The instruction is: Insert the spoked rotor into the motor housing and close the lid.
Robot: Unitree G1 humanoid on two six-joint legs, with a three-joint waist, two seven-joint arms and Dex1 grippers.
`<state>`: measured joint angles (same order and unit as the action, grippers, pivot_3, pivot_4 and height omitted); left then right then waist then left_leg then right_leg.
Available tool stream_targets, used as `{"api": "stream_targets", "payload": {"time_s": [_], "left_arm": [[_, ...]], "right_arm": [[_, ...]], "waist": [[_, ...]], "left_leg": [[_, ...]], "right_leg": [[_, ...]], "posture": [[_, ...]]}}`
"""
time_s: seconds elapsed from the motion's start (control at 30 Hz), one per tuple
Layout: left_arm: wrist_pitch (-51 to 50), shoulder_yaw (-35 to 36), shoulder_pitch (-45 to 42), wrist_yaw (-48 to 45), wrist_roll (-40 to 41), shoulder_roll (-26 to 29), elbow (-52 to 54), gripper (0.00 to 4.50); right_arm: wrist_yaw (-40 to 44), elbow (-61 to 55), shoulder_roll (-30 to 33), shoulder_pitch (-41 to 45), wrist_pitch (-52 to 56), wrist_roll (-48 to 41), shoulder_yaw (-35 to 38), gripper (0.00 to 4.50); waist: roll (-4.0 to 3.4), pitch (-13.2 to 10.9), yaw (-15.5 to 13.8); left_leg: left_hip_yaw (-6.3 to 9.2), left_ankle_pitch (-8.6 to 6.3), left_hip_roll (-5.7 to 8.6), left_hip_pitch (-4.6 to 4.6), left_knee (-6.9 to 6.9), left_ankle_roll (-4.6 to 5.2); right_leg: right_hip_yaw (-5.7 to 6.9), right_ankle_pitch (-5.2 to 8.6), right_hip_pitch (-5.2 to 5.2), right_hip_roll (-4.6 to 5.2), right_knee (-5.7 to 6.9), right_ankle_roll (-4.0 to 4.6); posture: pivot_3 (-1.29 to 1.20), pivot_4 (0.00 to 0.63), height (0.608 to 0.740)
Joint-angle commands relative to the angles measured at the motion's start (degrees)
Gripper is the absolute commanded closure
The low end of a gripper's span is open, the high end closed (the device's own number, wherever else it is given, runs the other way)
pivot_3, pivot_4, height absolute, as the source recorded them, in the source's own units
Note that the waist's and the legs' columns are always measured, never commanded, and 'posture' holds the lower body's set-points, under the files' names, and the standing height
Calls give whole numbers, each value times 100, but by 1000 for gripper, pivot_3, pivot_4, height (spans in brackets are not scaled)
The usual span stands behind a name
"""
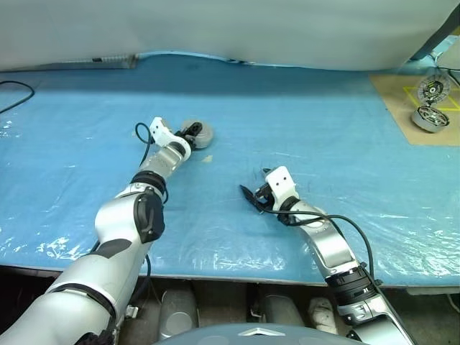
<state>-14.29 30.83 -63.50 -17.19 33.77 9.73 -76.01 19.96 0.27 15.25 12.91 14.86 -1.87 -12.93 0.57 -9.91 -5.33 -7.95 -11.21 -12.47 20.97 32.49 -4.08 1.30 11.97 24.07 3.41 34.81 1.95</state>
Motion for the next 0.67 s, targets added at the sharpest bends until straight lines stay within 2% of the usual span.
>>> {"api": "stream_targets", "payload": {"time_s": [0.03,0.1,0.23,0.4,0.53,0.67], "left_arm": [[-400,-30,389,-28,-178,368,144,55],[-692,-84,609,-149,-237,519,282,55],[-1334,-708,1300,-710,-655,748,1042,55],[-1806,-1586,2903,-1520,-748,848,3780,55],[-832,-2151,4078,-1655,-1198,887,5678,55],[761,-2549,4855,-1492,-1940,771,6562,55]], "right_arm": [[66,-163,-44,-8,-36,10,56,0],[116,-194,-61,-31,-2,-21,53,0],[209,-276,-112,-65,81,-128,105,0],[285,-379,-218,-200,-113,-249,261,0],[192,-533,-374,-386,-269,-387,474,0],[57,-600,-499,-569,-673,-447,732,0]], "waist": [[-3,2,46],[-3,2,103],[-8,5,176],[-34,21,216],[-38,23,242],[-35,20,246]], "left_leg": [[-2,0,0,-10,-1,0],[-8,0,-3,-33,-6,0],[-37,-1,-12,-118,-25,1],[-52,-2,-21,-129,-32,2],[-54,-3,-30,-113,-45,3],[-54,-4,-32,-97,-44,4]], "right_leg": [[-3,1,-11,0,0,1],[-7,3,-26,-1,-1,5],[-15,28,-87,-1,-6,43],[-21,31,-89,0,-6,53],[-8,40,-76,-1,-10,66],[-3,42,-65,-1,-16,63]], "posture": [[0,150,740],[0,150,740],[0,150,740],[0,150,740],[0,150,740],[0,150,740]]}}
